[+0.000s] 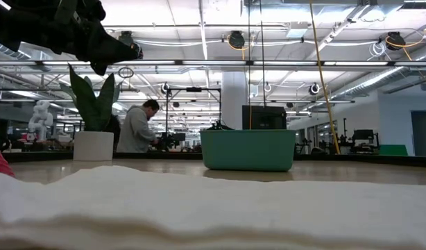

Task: Pick and placing Produce into tupperware
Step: Put the lemon into the bin

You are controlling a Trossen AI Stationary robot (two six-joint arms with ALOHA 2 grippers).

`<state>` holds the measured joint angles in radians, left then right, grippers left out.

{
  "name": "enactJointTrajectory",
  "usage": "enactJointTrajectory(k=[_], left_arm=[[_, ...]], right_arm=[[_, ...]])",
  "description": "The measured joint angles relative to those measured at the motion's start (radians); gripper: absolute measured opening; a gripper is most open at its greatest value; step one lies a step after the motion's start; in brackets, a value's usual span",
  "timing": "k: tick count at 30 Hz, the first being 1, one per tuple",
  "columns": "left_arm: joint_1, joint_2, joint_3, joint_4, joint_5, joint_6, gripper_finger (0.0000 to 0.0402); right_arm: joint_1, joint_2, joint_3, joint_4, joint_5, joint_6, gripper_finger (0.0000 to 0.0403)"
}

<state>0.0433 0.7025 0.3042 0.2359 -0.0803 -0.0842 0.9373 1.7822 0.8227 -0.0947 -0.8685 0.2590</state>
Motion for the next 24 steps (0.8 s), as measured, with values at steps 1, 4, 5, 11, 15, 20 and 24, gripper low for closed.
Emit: enactJointTrajectory(k=[1, 4, 5, 11, 15, 20, 24], left_arm=[[0.000, 0.000, 0.000, 0.000, 0.000, -0.001, 0.0026], [0.000, 0.000, 0.000, 0.000, 0.000, -0.008, 0.0026], [0.000, 0.000, 0.000, 0.000, 0.000, -0.008, 0.0026], [0.000, 0.000, 0.000, 0.001, 0.000, -0.009, 0.0026], [0.000, 0.000, 0.000, 0.001, 0.000, -0.016, 0.0026], [0.000, 0.000, 0.000, 0.002, 0.001, -0.023, 0.0026], [0.000, 0.000, 0.000, 0.002, 0.001, -0.024, 0.0026]], right_arm=[[0.006, 0.000, 0.000, -0.002, 0.000, -0.013, 0.0265], [0.029, -0.001, 0.000, -0.023, -0.010, -0.054, 0.0265], [0.039, -0.001, 0.001, -0.040, -0.012, -0.064, 0.0265], [0.068, -0.002, 0.001, -0.060, -0.015, -0.069, 0.0265], [0.068, -0.002, 0.001, -0.062, -0.004, -0.074, 0.0265], [0.068, -0.003, -0.005, -0.068, 0.001, -0.092, 0.0245], [0.069, -0.003, -0.010, -0.066, 0.003, -0.092, 0.0207]])
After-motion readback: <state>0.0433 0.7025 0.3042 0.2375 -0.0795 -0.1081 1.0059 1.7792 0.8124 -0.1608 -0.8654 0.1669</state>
